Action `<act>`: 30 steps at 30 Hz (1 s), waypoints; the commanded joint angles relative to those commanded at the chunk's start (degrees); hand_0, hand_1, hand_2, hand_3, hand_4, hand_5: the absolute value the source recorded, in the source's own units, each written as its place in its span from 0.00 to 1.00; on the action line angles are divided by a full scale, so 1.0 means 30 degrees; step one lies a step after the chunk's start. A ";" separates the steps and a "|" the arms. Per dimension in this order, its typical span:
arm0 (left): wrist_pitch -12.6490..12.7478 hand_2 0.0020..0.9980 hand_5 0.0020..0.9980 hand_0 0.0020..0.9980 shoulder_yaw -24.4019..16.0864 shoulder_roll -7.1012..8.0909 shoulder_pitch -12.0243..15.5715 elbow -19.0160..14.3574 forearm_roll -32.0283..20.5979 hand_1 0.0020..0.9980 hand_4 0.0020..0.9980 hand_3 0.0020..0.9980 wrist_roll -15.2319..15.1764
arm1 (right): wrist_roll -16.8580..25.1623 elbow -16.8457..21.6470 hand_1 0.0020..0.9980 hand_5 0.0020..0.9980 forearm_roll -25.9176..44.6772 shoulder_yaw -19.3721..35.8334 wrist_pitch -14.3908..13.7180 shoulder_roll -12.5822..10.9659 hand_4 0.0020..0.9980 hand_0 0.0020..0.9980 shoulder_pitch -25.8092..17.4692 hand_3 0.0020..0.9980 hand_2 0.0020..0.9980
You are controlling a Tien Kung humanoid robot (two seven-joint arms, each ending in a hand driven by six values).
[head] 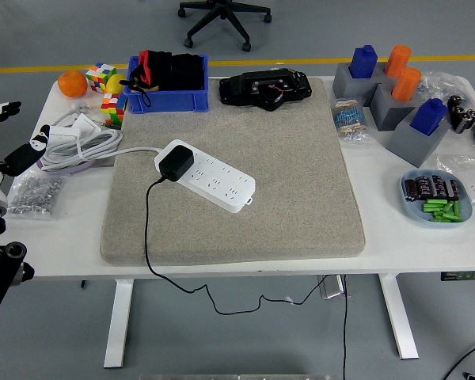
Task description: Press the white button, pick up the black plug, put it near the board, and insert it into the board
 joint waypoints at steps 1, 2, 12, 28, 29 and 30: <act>-0.0001 0.74 0.24 0.88 -0.0005 0.0002 0.0011 0.0003 0.0010 0.83 0.76 0.73 0.0005 | 0.0004 0.0004 0.66 0.50 0.0003 -0.0014 -0.0003 -0.0008 0.76 0.82 0.0007 0.63 0.66; -0.0003 0.74 0.24 0.88 -0.0016 0.0005 0.0005 -0.0002 0.0013 0.83 0.76 0.73 0.0007 | -0.0002 0.0006 0.66 0.50 0.0011 -0.0025 0.0002 -0.0015 0.76 0.82 0.0018 0.63 0.66; 0.0004 0.74 0.28 0.88 -0.0003 -0.0047 -0.0044 -0.0094 0.0043 0.83 0.76 0.72 0.0000 | -0.0017 -0.0063 0.66 0.50 -0.0044 0.0180 0.0004 0.0052 0.76 0.82 -0.0135 0.63 0.66; 0.0006 0.74 0.29 0.88 -0.0017 -0.0094 0.0001 -0.0198 0.0051 0.83 0.77 0.72 0.0015 | -0.0012 -0.0038 0.66 0.50 -0.0101 0.0280 0.0003 0.0083 0.76 0.82 -0.0150 0.63 0.66; 0.0005 0.74 0.29 0.88 -0.0003 -0.0093 -0.0006 -0.0200 0.0045 0.83 0.77 0.72 0.0011 | -0.0011 -0.0038 0.66 0.50 -0.0105 0.0294 0.0000 0.0084 0.76 0.82 -0.0143 0.63 0.66; 0.0003 0.74 0.29 0.88 0.0014 -0.0096 -0.0015 -0.0195 0.0050 0.83 0.77 0.72 0.0016 | -0.0012 -0.0036 0.66 0.50 -0.0094 0.0296 0.0002 0.0083 0.76 0.82 -0.0135 0.63 0.66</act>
